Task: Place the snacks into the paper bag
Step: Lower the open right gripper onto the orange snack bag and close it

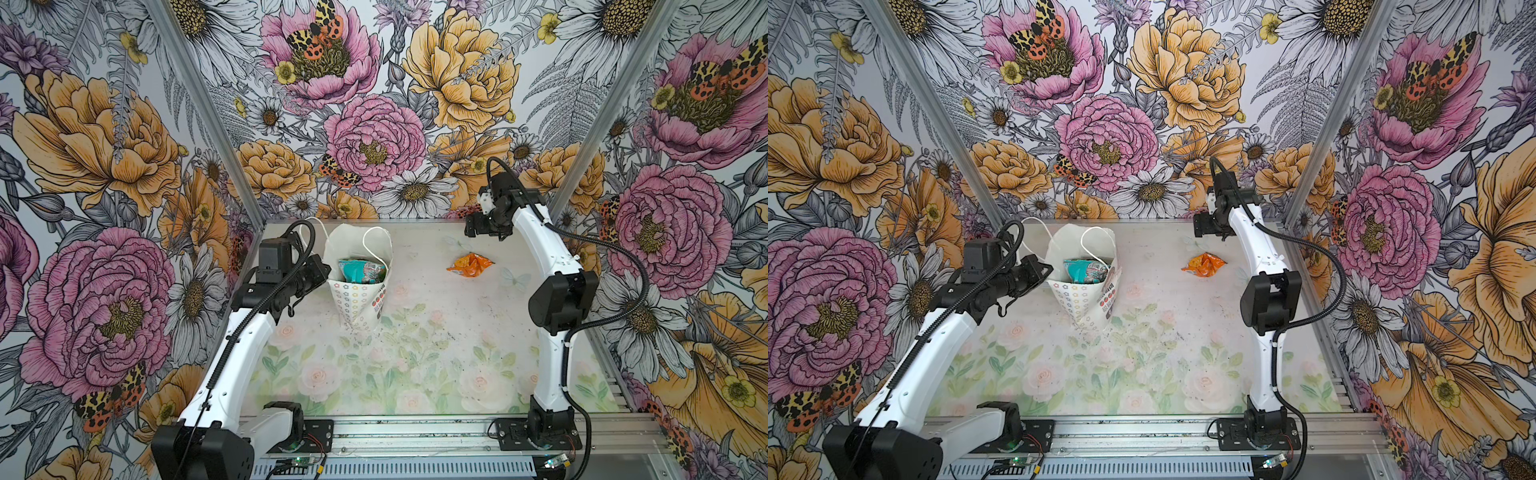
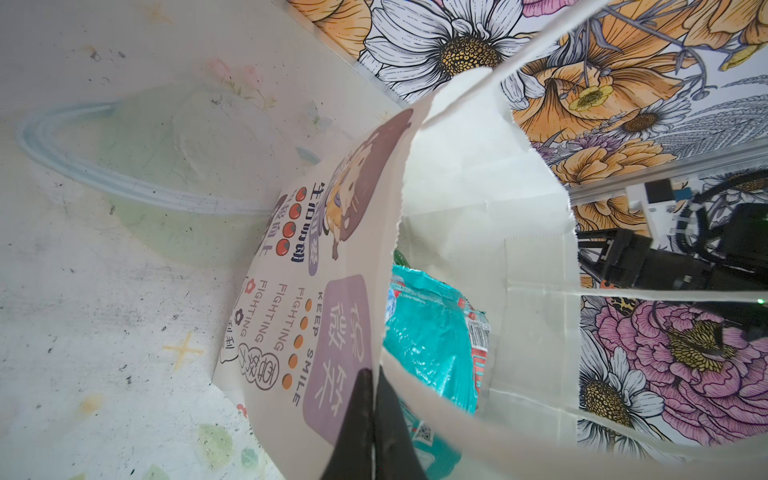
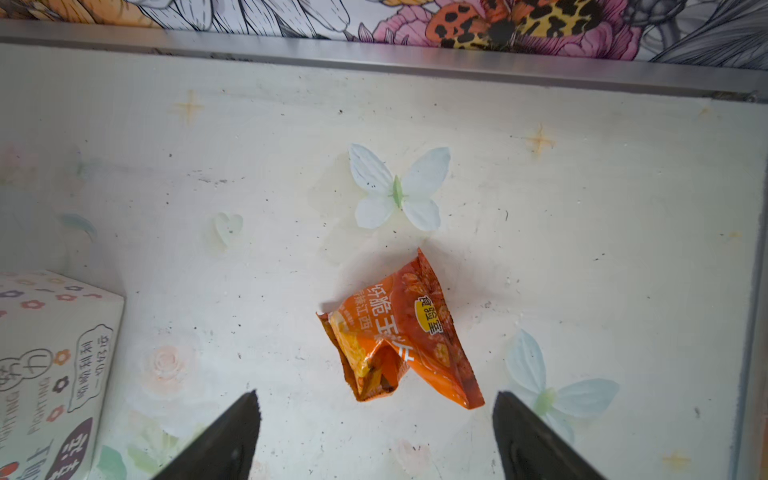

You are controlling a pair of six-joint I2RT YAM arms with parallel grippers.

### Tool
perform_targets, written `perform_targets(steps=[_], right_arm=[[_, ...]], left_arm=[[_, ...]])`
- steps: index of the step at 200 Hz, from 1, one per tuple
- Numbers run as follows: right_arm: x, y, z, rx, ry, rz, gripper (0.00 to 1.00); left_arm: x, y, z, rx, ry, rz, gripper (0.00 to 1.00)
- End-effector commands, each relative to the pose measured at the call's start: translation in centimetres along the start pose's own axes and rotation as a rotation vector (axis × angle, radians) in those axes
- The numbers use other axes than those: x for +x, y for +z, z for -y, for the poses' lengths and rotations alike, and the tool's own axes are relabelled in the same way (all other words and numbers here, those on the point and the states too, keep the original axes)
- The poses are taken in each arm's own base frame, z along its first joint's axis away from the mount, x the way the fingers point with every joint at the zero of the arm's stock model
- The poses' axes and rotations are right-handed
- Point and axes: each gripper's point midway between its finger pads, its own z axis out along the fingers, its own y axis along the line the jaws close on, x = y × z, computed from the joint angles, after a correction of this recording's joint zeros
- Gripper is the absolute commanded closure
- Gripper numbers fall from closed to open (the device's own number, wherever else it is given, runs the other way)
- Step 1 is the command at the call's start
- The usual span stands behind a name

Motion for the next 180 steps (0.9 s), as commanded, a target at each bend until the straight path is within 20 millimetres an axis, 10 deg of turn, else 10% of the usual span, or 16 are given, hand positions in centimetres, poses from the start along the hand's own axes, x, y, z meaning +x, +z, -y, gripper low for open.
perform_targets(steps=[1, 76, 180], right_arm=[[-0.1, 1.3, 0.6, -0.001, -0.065, -0.018, 0.12], [2.4, 7.6, 0.9, -0.079, -0.037, -0.15, 0.08], [6.8, 9.7, 0.3, -0.11, 0.039, -0.289, 0.0]], left_arm=[[-0.2, -0.3, 0.1, 0.0, 0.007, -0.002, 1.0], [-0.2, -0.4, 0.1, -0.001, 0.009, 0.002, 1.0], [-0.2, -0.4, 0.0, -0.004, 0.002, 0.003, 1.0]])
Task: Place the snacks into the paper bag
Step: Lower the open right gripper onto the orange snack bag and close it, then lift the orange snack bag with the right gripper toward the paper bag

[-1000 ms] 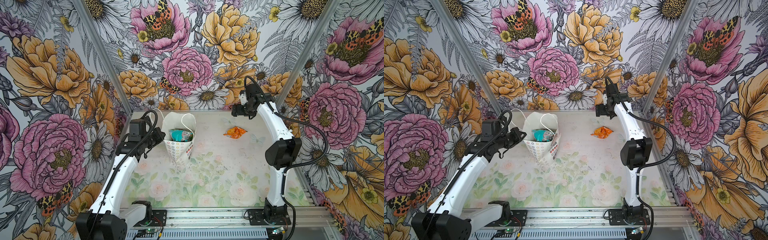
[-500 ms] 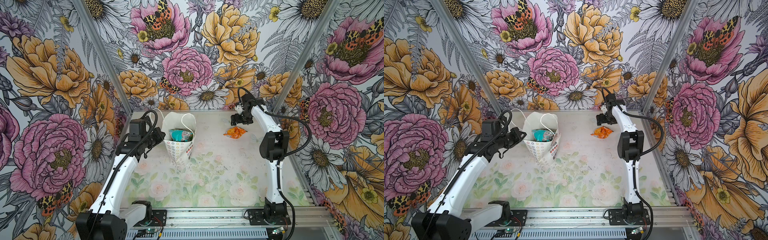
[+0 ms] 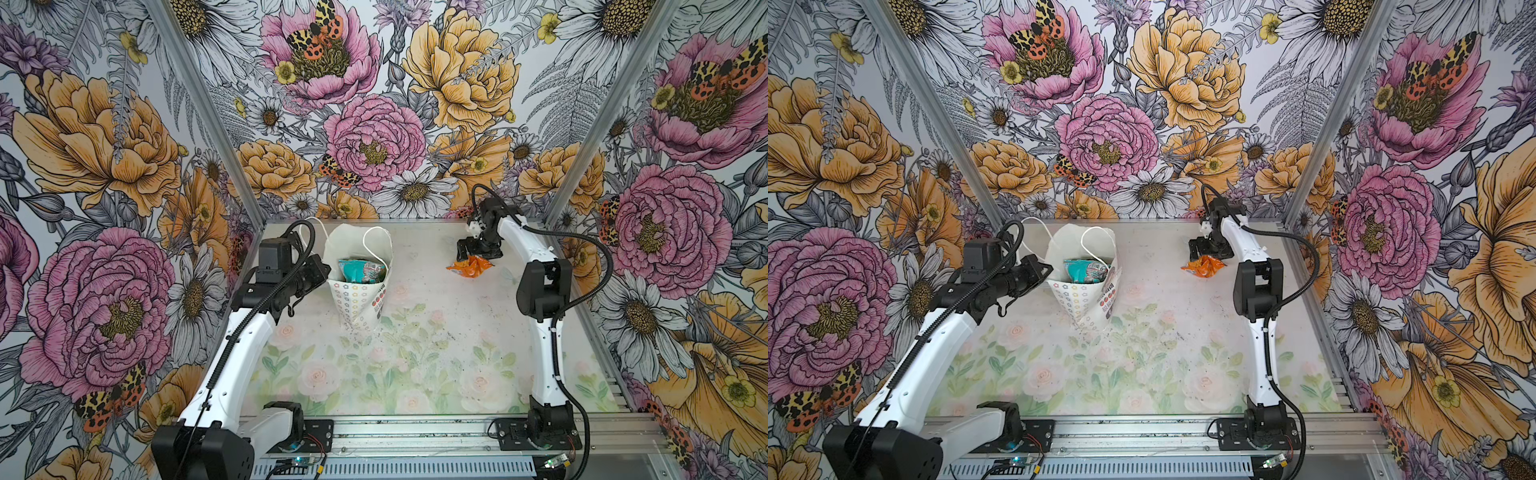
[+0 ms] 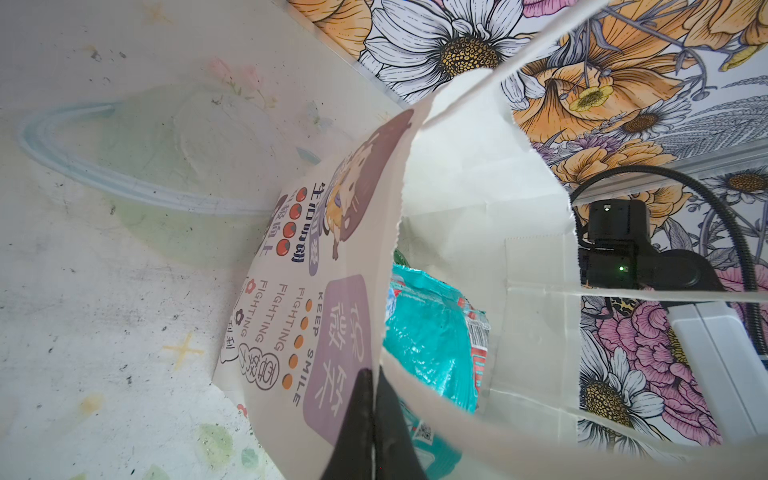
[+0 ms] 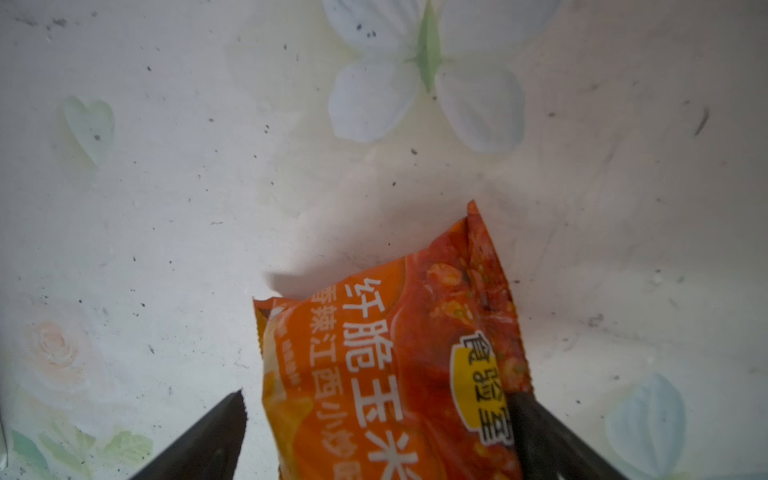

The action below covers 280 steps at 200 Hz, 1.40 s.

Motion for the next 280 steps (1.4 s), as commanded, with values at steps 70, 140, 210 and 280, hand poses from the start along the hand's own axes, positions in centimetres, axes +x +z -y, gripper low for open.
perform_targets(steps=[70, 140, 210, 280], right_arm=[[1.9, 0.3, -0.5, -0.025, 0.044, -0.051, 0.23], [1.2, -4.0, -3.0, -0.121, 0.073, 0.031, 0.7], [-1.7, -18.7, -11.1, -0.328, -0.017, 0.357, 0.76], [1.3, -34.4, -27.5, -0.471, -0.402, 0.742, 0.72]], left_arm=[[0.0, -0.3, -0.1, -0.004, 0.004, -0.004, 1.0], [0.0, -0.4, 0.0, -0.001, 0.005, -0.001, 1.0], [-0.1, -0.8, 0.4, 0.011, 0.009, 0.008, 1.0], [-0.2, -1.1, 0.8, 0.021, 0.01, 0.013, 1.0]])
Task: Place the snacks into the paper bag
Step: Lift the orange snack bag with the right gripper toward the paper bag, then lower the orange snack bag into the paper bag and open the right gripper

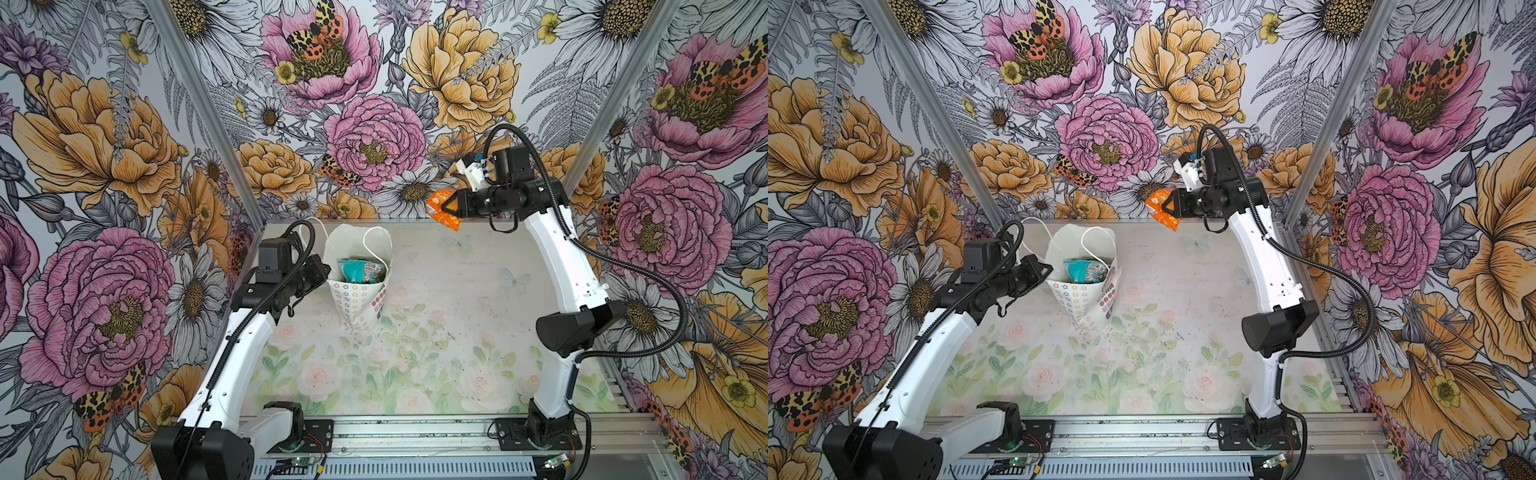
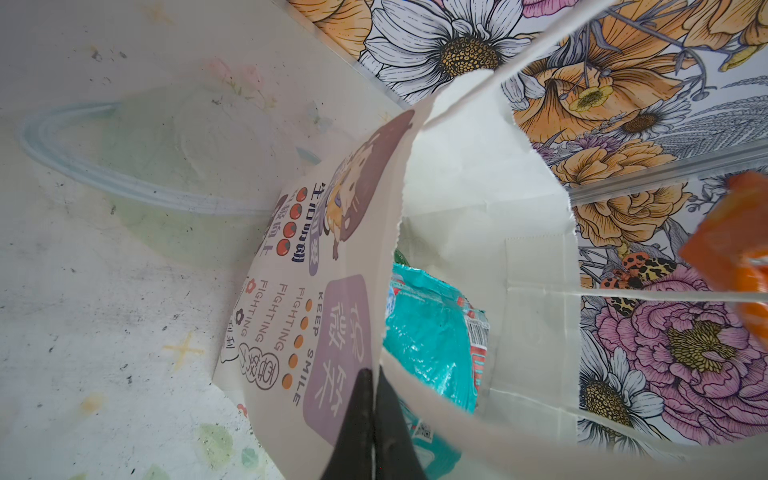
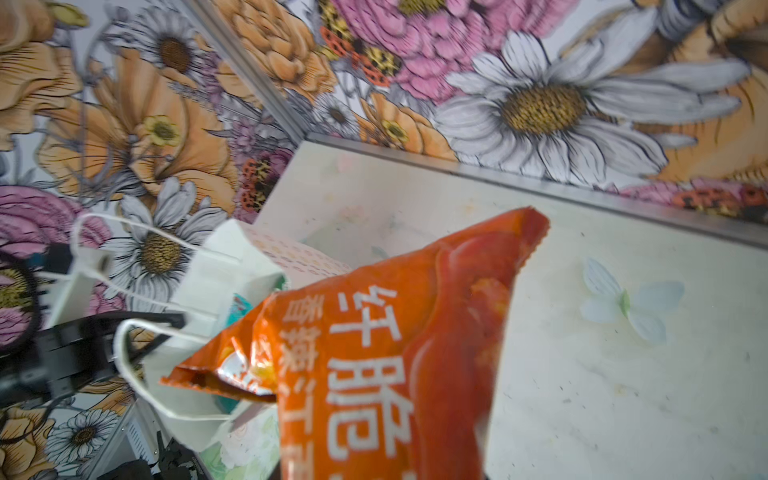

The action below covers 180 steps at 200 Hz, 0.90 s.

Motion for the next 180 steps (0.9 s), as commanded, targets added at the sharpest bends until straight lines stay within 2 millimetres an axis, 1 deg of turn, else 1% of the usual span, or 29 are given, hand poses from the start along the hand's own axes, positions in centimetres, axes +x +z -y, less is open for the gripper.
perform_targets(steps=[1, 24, 46, 57, 72, 79, 81, 85, 104, 120, 138, 159, 180], right_arm=[[-2.4, -1.7, -6.4, -0.07, -0.117, 0.113, 0.72], [-3.4, -2.2, -12.6, -0.163, -0.195, 0.177, 0.73], [-3.2, -1.6, -17.4, -0.236, -0.243, 0.206, 0.74], [-2.8, -0.7, -19.0, -0.255, -0.247, 0.202, 0.75], [-1.9, 1.3, -20.6, -0.281, -0.247, 0.181, 0.8], [-1.6, 2.4, -20.8, -0.286, -0.249, 0.168, 0.8], [-1.1, 2.7, -21.7, -0.301, -0.257, 0.159, 0.8], [-0.6, 3.4, -22.2, -0.307, -0.263, 0.146, 0.8], [0.9, 6.4, -22.5, -0.281, -0.271, 0.103, 0.8], [1.7, 8.7, -21.7, -0.241, -0.265, 0.075, 0.81], [2.4, 10.8, -20.6, -0.191, -0.267, 0.05, 0.82], [3.5, 12.6, -19.1, -0.129, -0.276, 0.014, 0.82], [4.3, 13.4, -17.6, -0.067, -0.287, -0.011, 0.82]], left_arm=[[-0.2, -1.0, 0.8, 0.021, 0.01, 0.013, 1.0], [-0.2, -1.1, 1.0, 0.027, 0.013, 0.013, 1.0], [-0.2, -1.0, 0.9, 0.025, 0.011, 0.011, 1.0], [-0.1, -1.0, 0.8, 0.023, 0.011, 0.008, 1.0], [-0.1, -0.9, 0.8, 0.019, 0.008, 0.007, 1.0], [-0.1, -0.8, 0.7, 0.018, 0.006, 0.006, 1.0], [-0.1, -0.8, 0.8, 0.02, 0.007, 0.005, 1.0], [-0.1, -0.8, 0.8, 0.02, 0.007, 0.005, 1.0], [0.0, -0.8, 0.9, 0.021, 0.01, 0.004, 1.0], [0.0, -0.8, 0.8, 0.017, 0.007, 0.006, 1.0], [0.2, -0.9, 0.7, 0.017, 0.008, 0.005, 1.0], [0.1, -0.8, 0.7, 0.016, 0.009, 0.006, 1.0], [0.1, -0.8, 0.6, 0.013, 0.005, 0.006, 1.0]])
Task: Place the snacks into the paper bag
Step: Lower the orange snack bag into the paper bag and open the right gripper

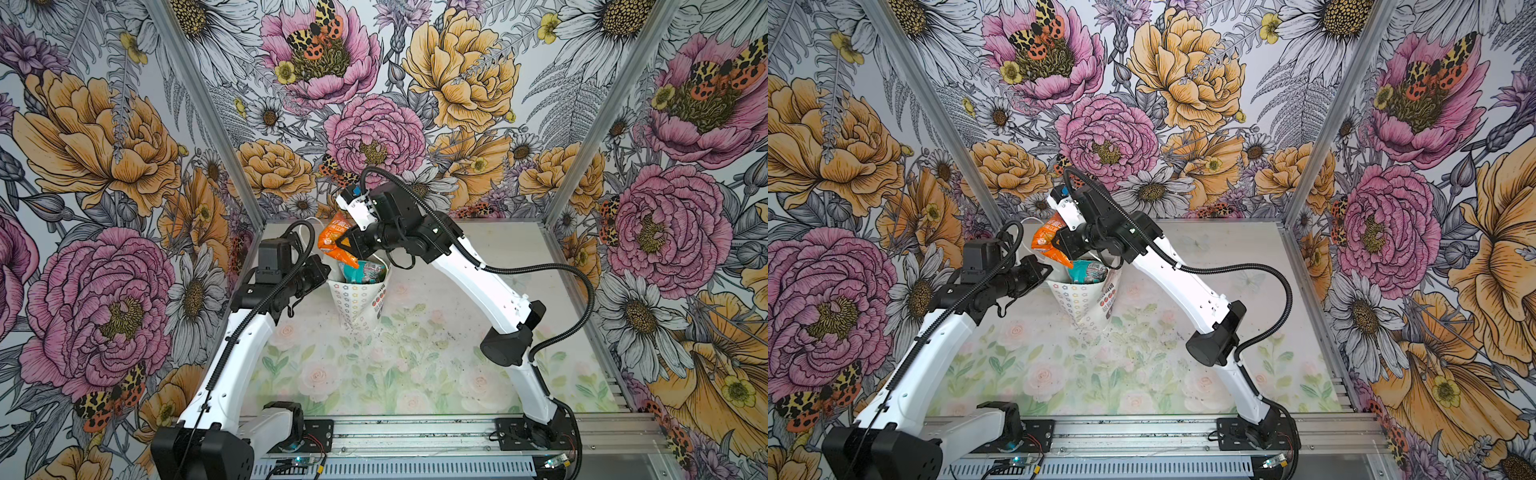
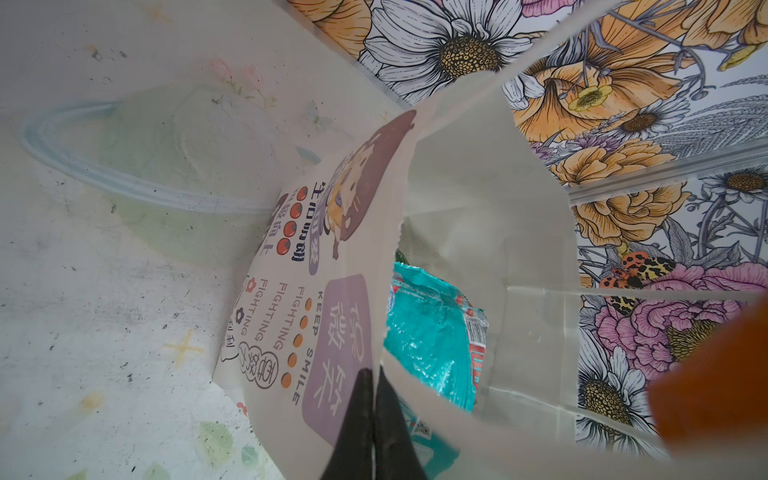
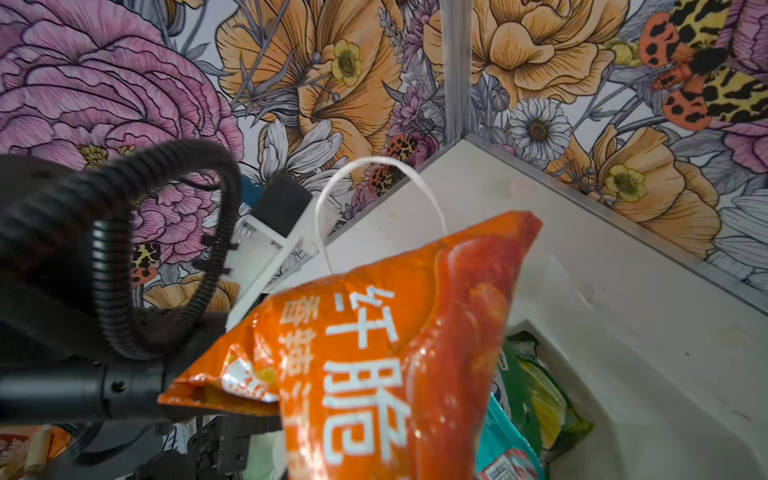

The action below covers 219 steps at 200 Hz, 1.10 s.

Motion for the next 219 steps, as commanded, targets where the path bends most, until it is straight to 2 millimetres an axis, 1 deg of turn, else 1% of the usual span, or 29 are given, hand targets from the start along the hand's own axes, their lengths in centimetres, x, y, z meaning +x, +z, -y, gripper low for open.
perform_targets(steps=[1, 24, 47, 71, 97, 107, 121, 156, 180, 197, 204, 209, 219], right_arm=[[-0.6, -0.6, 1.8, 0.095, -0.03, 0.027, 0.82], [0.6, -0.2, 3.3, 0.162, -0.06, -0.011, 0.82], [1.8, 0.3, 4.2, 0.2, -0.091, -0.052, 0.81], [2.2, 0.6, 5.5, 0.27, -0.117, -0.069, 0.77], [2.3, 0.8, 6.5, 0.321, -0.133, -0.073, 0.75], [2.3, 1.0, 6.7, 0.327, -0.132, -0.074, 0.73], [2.5, 1.3, 6.7, 0.33, -0.127, -0.079, 0.63], [3.0, 1.9, 6.8, 0.333, -0.118, -0.092, 0.58], [2.8, 1.7, 6.6, 0.328, -0.118, -0.083, 0.5], [2.7, 1.6, 6.5, 0.323, -0.121, -0.082, 0.44], [2.6, 1.5, 6.5, 0.323, -0.125, -0.08, 0.41], [2.5, 1.4, 6.4, 0.321, -0.128, -0.079, 0.4], [2.3, 1.1, 6.2, 0.315, -0.129, -0.073, 0.38]], left_arm=[[0.0, -0.6, 0.6, 0.013, 0.005, 0.006, 1.0], [-0.1, -0.5, 0.6, 0.013, 0.005, 0.004, 1.0], [-0.2, -0.4, 0.8, 0.014, 0.001, 0.004, 1.0], [-0.2, -0.4, 1.2, 0.017, 0.009, 0.003, 1.0], [-0.1, -0.4, 1.3, 0.019, 0.015, 0.002, 1.0], [0.0, -0.4, 1.3, 0.016, 0.016, 0.003, 1.0], [-0.1, -0.3, 1.1, 0.011, 0.013, 0.003, 1.0], [-0.4, 0.0, 1.6, 0.025, 0.012, -0.008, 1.0], [-0.7, 0.0, 1.8, 0.027, 0.007, -0.006, 1.0], [-0.7, -0.1, 2.1, 0.031, 0.006, -0.003, 0.95], [-0.8, -0.2, 2.1, 0.031, 0.005, 0.0, 0.91], [-0.7, -0.2, 2.2, 0.032, 0.004, 0.001, 0.87], [-0.8, -0.3, 2.2, 0.03, 0.0, 0.006, 0.76]])
